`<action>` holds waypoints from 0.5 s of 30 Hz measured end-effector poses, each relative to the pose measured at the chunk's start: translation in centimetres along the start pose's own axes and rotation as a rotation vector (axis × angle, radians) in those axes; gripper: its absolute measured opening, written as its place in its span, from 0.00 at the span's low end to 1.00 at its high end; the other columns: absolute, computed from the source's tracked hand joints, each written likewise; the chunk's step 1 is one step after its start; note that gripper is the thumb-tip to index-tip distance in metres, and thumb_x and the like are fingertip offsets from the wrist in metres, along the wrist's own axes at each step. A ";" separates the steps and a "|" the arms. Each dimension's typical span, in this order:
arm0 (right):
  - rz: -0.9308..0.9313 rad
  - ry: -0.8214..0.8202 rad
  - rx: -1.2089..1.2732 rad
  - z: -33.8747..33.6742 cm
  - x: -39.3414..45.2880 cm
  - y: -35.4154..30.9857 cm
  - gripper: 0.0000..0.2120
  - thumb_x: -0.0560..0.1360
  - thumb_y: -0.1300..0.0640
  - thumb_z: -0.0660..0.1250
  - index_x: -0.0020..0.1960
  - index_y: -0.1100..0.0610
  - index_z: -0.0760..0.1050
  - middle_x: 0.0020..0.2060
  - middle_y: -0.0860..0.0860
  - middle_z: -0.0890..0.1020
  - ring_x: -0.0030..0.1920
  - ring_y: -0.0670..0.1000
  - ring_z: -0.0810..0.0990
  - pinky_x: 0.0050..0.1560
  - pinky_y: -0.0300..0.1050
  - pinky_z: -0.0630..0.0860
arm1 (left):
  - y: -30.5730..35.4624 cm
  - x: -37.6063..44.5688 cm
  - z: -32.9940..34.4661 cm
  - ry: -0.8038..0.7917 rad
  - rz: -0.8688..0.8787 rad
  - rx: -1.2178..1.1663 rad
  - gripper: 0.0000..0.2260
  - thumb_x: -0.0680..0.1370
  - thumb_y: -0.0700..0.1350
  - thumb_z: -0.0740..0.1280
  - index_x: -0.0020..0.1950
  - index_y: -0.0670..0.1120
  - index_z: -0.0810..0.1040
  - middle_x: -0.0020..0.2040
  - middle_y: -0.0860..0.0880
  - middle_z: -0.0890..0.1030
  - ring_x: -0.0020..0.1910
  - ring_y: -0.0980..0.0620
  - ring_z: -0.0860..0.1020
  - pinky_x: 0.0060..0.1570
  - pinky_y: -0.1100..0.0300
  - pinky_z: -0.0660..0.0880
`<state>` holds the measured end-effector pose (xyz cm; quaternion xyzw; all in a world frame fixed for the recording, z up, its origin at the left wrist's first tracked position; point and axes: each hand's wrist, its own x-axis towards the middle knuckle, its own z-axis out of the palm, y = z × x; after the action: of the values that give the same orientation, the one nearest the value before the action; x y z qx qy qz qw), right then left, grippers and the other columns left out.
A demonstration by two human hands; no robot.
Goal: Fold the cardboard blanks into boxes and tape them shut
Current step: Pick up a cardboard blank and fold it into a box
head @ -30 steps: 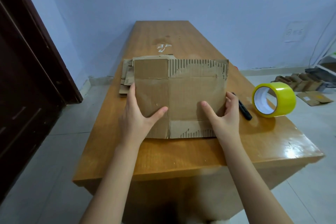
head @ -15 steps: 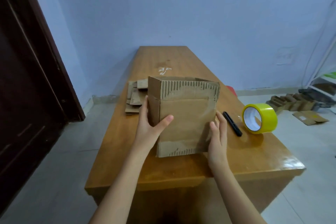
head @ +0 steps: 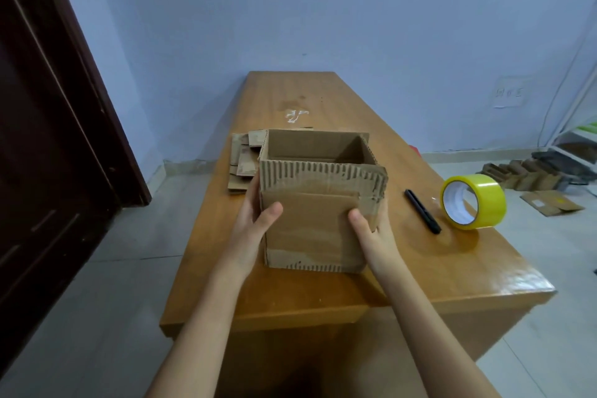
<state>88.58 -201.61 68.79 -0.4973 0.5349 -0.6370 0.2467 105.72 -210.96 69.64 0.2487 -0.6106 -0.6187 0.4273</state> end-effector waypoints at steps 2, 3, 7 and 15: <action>-0.002 0.012 0.020 0.4 0.1 -0.3 0.42 0.63 0.35 0.65 0.70 0.41 0.49 0.60 0.35 0.66 0.51 0.23 0.71 0.45 0.20 0.69 | 0.0 0.0 -0.1 -0.004 -0.020 -0.004 0.48 0.48 0.73 0.74 0.66 0.63 0.64 0.64 0.57 0.73 0.62 0.59 0.73 0.58 0.58 0.73; -0.009 0.020 0.018 0.6 0.2 -0.3 0.44 0.62 0.32 0.66 0.70 0.42 0.49 0.60 0.35 0.66 0.52 0.23 0.71 0.45 0.20 0.69 | 0.1 -0.1 -0.1 -0.003 -0.025 0.019 0.47 0.48 0.73 0.73 0.65 0.65 0.63 0.63 0.58 0.73 0.61 0.60 0.73 0.58 0.58 0.73; -0.015 0.038 -0.009 1.0 0.5 -0.3 0.55 0.57 0.22 0.64 0.74 0.47 0.48 0.61 0.37 0.67 0.54 0.26 0.72 0.47 0.22 0.70 | -0.5 -0.3 -0.1 0.030 -0.035 0.128 0.46 0.47 0.75 0.72 0.62 0.67 0.61 0.61 0.61 0.71 0.60 0.61 0.72 0.58 0.58 0.73; 0.050 -0.075 -0.007 0.0 0.6 0.4 0.57 0.55 0.22 0.66 0.75 0.45 0.49 0.64 0.42 0.70 0.58 0.36 0.75 0.48 0.29 0.75 | 2.0 0.2 -1.1 0.023 0.194 0.185 0.49 0.58 0.73 0.70 0.74 0.65 0.52 0.70 0.64 0.65 0.67 0.64 0.67 0.61 0.65 0.70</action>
<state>88.27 -202.25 68.66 -0.5082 0.5398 -0.6095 0.2809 106.97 -211.44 71.50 0.2339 -0.6813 -0.5126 0.4672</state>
